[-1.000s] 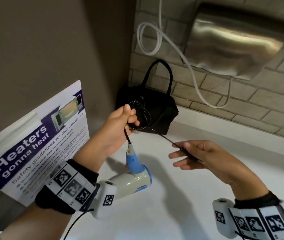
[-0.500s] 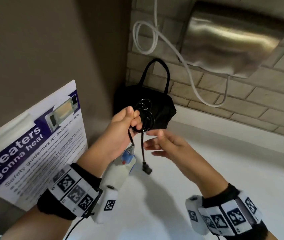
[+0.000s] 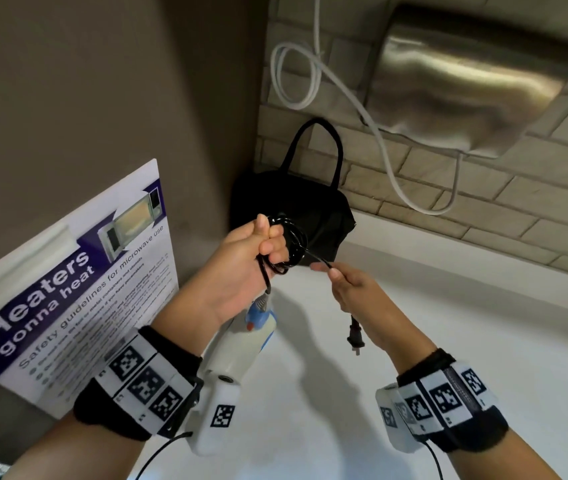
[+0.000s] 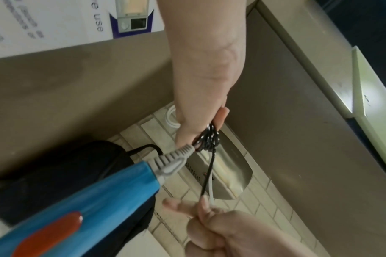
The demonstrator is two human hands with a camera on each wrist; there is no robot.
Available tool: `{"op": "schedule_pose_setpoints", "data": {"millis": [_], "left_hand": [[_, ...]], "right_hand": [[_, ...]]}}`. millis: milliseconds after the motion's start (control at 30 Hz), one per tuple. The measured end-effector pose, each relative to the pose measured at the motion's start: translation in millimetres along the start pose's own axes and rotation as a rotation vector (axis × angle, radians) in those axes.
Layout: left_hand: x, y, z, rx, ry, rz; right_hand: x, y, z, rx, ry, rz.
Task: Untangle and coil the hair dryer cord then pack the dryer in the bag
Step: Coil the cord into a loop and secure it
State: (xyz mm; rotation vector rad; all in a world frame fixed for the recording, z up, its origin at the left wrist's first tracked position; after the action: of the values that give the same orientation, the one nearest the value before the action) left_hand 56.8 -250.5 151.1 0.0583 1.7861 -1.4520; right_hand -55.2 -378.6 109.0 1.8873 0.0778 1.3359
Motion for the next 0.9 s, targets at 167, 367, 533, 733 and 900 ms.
{"op": "schedule_pose_setpoints", "data": {"millis": [167, 367, 533, 733, 900], "left_hand": [[4, -6, 1, 0.021, 0.115, -0.109], [4, -8, 5, -0.049, 0.029, 0.108], [12, -18, 3, -0.009, 0.031, 0.233], [1, -20, 0, 0.034, 0.078, 0.314], [-1, -21, -5, 0.25, 0.209, 0.194]], "right_hand": [[-1, -7, 0, 0.175, -0.031, 0.325], [46, 5, -12, 0.4, 0.132, 0.619], [61, 9, -9, 0.343, 0.111, 0.436], [67, 11, -16, 0.512, 0.115, 0.654], [65, 8, -20, 0.459, 0.128, 0.815]]}}
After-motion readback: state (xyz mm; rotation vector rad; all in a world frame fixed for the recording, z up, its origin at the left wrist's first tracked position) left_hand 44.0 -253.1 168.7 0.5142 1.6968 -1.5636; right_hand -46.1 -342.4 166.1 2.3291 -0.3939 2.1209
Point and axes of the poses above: each hand's wrist, its own z-axis towards the middle knuckle, its own y-axis out of the back of the hand, x = y × z, the point moved 6 cm from there along z, towards the middle knuckle, and after that the axes turned 12 degrees about -z, right-handed, at the moved point
